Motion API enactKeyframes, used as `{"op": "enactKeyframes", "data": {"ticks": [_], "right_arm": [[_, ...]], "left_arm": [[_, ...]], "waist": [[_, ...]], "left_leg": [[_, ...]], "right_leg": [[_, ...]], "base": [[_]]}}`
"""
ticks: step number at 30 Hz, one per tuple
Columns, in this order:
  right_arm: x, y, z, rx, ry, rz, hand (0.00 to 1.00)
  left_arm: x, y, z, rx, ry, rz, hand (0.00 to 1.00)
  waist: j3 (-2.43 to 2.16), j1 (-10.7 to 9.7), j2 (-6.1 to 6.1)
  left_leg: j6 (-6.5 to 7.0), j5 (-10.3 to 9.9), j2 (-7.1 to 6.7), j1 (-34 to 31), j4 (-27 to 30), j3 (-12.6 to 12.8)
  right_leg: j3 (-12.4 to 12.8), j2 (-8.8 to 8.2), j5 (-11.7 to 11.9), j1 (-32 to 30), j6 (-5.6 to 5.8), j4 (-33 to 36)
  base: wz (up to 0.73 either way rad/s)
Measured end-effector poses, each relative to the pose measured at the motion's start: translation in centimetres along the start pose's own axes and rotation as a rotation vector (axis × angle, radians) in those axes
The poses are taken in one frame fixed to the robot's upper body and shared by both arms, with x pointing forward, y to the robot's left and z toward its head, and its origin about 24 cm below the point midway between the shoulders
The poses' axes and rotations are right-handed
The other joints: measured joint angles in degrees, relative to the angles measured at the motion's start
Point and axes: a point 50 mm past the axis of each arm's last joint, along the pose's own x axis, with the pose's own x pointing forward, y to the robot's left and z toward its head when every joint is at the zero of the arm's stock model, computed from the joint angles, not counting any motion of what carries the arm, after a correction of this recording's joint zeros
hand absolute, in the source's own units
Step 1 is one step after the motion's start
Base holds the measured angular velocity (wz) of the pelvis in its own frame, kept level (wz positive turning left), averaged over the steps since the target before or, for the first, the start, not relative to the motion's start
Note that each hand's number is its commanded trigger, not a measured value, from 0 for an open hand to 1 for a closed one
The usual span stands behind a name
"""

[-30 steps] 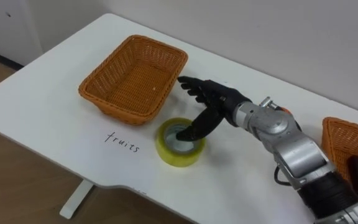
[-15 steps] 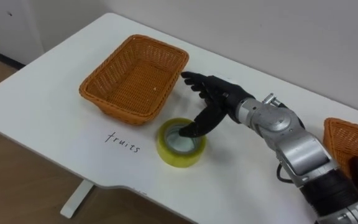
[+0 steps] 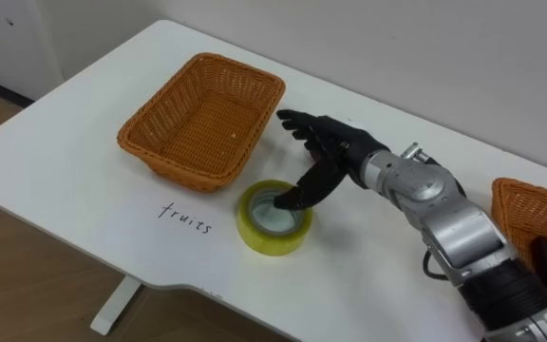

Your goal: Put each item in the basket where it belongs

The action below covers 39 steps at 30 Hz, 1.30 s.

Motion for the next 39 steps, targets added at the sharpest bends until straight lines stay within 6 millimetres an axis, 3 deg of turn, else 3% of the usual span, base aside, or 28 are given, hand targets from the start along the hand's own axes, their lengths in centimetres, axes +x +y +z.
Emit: {"op": "enactKeyframes", "data": {"ticks": [6, 22, 32, 39], "right_arm": [[0.4, -0.2, -3.0, 0.018, 0.13, -0.031, 0.0], [0.4, -0.8, -3.0, -0.073, 0.149, -0.15, 0.0], [0.4, -0.8, -3.0, -0.078, 0.15, -0.159, 0.0], [0.6, -0.5, -2.6, -0.162, 0.156, -0.161, 0.0]], "left_arm": [[0.0, 0.0, 0.0, 0.002, 0.01, -0.006, 0.0], [0.0, 0.0, -0.1, 0.007, 0.011, -0.003, 0.0], [0.0, 0.0, -0.2, 0.019, 0.011, -0.003, 0.0], [-0.1, -0.1, 0.4, 0.022, -0.008, -0.006, 0.0]], "waist": [[-0.01, 0.9, -0.03], [-0.01, 1.7, -0.03], [0.35, 1.6, 0.55], [0.18, 1.9, 0.79]], "left_leg": [[0.0, 0.0, -0.07, -0.1, 0.0, 0.0], [0.01, 0.0, -0.13, -0.4, -0.1, -0.3], [0.02, 0.0, -0.15, -0.4, 0.0, -0.3], [0.03, 0.0, -0.15, -1.0, 0.0, -0.2]], "right_leg": [[-0.2, -0.04, 0.0, 0.0, 0.0, -0.3], [-1.0, -0.12, 0.0, -0.2, 0.0, -0.3], [-1.1, -0.13, 0.0, -0.2, 0.0, -0.3], [-1.6, -0.16, 0.0, -0.6, 0.0, -0.3]], "base": [[0.0], [0.01], [0.0], [0.02]]}}
